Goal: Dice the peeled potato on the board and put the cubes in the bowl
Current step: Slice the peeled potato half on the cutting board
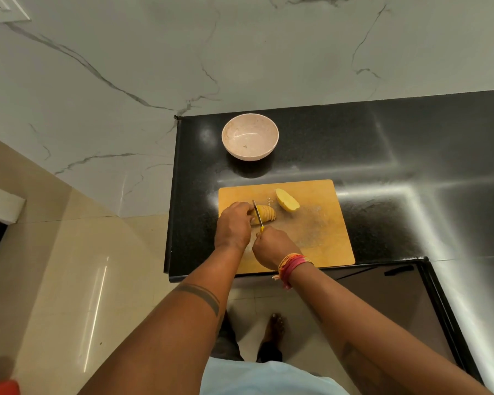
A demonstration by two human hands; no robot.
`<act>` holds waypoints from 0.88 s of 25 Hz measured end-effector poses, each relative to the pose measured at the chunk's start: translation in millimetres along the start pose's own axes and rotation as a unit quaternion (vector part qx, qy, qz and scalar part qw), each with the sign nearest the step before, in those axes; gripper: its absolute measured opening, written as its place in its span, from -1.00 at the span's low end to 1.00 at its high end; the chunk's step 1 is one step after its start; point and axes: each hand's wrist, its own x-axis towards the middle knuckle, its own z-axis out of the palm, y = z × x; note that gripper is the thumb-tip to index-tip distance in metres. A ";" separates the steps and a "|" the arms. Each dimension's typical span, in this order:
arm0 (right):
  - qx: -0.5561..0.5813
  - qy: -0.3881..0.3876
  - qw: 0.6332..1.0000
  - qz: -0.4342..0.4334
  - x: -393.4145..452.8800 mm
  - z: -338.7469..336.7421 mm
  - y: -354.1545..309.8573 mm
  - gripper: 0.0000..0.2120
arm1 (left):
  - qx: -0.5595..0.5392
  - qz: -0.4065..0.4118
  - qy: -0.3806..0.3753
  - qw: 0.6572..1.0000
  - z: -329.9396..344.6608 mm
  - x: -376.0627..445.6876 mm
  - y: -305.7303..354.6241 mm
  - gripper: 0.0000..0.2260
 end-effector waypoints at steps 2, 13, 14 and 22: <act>-0.005 -0.007 1.000 0.001 4.7 -5.4 -7.9 -0.84 | 0.004 0.008 -0.003 1.000 -0.3 1.0 -0.7 -0.76; -0.047 -0.047 0.998 -0.012 11.9 -7.7 -9.0 -0.75 | -0.013 -0.005 0.000 1.000 2.2 2.1 -3.7 -0.79; -0.044 -0.046 0.998 0.002 10.0 -2.8 -3.8 -0.74 | -0.013 -0.001 0.002 1.000 1.8 1.4 -3.4 -0.77; -0.011 -0.044 0.999 0.028 -20.9 31.3 35.7 -0.75 | -0.018 -0.011 0.005 1.000 -0.2 -0.2 -2.3 -0.73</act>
